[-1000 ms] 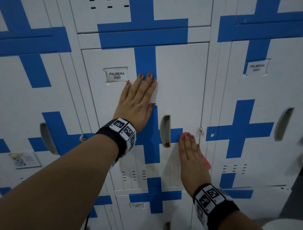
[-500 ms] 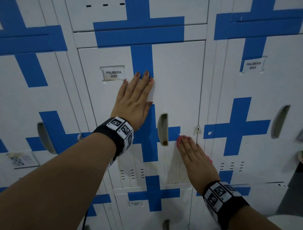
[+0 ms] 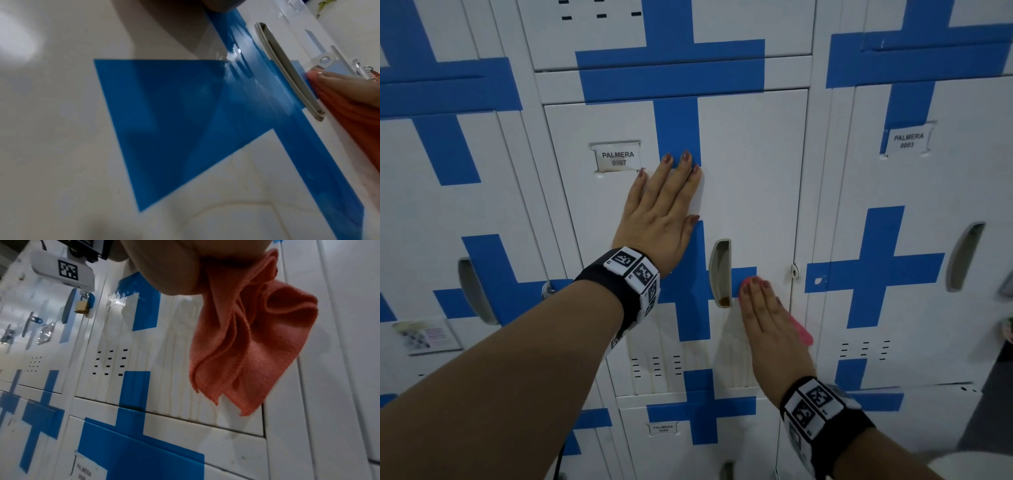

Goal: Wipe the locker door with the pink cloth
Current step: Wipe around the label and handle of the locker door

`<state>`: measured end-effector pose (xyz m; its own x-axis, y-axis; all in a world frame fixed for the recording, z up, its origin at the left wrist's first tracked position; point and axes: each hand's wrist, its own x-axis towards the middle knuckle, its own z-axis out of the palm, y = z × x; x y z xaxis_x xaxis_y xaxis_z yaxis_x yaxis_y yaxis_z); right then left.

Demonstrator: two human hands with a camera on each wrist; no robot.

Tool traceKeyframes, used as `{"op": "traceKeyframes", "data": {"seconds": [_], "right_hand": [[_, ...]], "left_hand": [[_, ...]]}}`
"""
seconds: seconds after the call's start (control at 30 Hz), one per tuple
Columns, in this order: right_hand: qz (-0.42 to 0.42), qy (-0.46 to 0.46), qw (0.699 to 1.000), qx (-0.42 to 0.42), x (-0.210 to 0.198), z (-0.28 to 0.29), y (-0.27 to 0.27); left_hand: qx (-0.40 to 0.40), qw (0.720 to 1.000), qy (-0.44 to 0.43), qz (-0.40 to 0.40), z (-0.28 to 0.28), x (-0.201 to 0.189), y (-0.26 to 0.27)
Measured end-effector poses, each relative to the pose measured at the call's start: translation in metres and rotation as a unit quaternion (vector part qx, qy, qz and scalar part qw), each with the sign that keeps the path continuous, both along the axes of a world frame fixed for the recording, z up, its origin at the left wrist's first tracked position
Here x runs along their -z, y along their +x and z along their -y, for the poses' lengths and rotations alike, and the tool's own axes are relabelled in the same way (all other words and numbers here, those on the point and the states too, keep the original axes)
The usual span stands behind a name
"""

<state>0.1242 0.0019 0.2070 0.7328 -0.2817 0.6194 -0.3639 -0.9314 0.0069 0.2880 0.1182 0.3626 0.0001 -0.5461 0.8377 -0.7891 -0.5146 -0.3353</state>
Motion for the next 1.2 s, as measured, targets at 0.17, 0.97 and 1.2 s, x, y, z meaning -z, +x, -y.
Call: {"op": "traceKeyframes", "data": {"seconds": [0.17, 0.97, 1.2], "right_hand": [[-0.081, -0.095, 0.991, -0.048, -0.02, 0.021, -0.015], [0.028, -0.001, 0.999, -0.034, -0.095, 0.003, 0.002], [0.081, 0.092, 0.992, -0.023, -0.104, -0.018, 0.012]], "left_hand": [[-0.002, 1.0, 0.0, 0.0, 0.001, -0.001, -0.001], [0.004, 1.0, 0.007, -0.009, -0.001, -0.002, -0.001], [0.019, 1.0, 0.015, -0.017, -0.004, -0.004, -0.002]]}}
